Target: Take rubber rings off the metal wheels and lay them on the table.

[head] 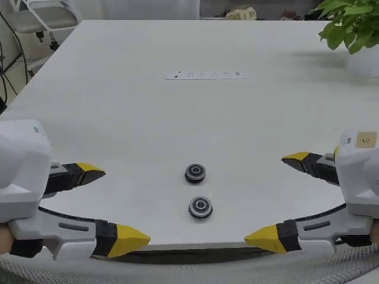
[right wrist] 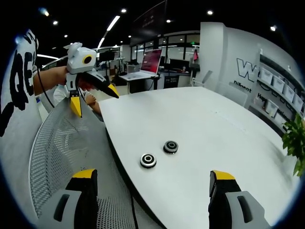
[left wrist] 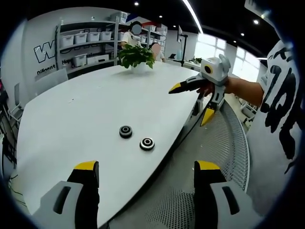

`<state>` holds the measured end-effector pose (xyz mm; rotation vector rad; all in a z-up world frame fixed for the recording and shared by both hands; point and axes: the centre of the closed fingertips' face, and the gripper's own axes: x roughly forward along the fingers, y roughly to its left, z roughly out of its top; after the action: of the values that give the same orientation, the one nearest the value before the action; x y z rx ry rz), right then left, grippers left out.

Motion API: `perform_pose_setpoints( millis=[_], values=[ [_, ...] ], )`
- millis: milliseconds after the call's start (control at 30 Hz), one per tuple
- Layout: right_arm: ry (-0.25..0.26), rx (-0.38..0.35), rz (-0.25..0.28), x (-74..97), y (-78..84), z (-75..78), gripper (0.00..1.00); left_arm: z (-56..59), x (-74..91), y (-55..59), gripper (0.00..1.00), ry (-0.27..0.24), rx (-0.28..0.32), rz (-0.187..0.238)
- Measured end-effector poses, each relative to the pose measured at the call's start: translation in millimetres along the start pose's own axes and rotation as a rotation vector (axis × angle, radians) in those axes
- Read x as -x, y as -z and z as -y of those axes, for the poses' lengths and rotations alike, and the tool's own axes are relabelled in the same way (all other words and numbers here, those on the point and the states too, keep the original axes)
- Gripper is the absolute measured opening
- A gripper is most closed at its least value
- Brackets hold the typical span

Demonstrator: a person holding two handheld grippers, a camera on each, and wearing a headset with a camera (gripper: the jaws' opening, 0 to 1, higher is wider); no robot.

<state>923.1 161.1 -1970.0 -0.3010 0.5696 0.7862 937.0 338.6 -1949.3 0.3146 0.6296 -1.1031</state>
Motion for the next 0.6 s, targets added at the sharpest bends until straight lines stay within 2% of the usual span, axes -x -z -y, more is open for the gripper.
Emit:
perform_pose_setpoints(
  millis=[333, 600],
  values=[
    [0.002, -0.009, -0.001, -0.9, 0.7, 4.2, 0.97, -4.3, -2.0, -3.9, 0.79, 0.000, 0.002, 0.008],
    [-0.001, 0.019, 0.006, -6.5, -9.5, 7.4, 0.97, -12.6, 2.7, -2.8, 0.79, -0.018, 0.007, 0.007]
  ],
)
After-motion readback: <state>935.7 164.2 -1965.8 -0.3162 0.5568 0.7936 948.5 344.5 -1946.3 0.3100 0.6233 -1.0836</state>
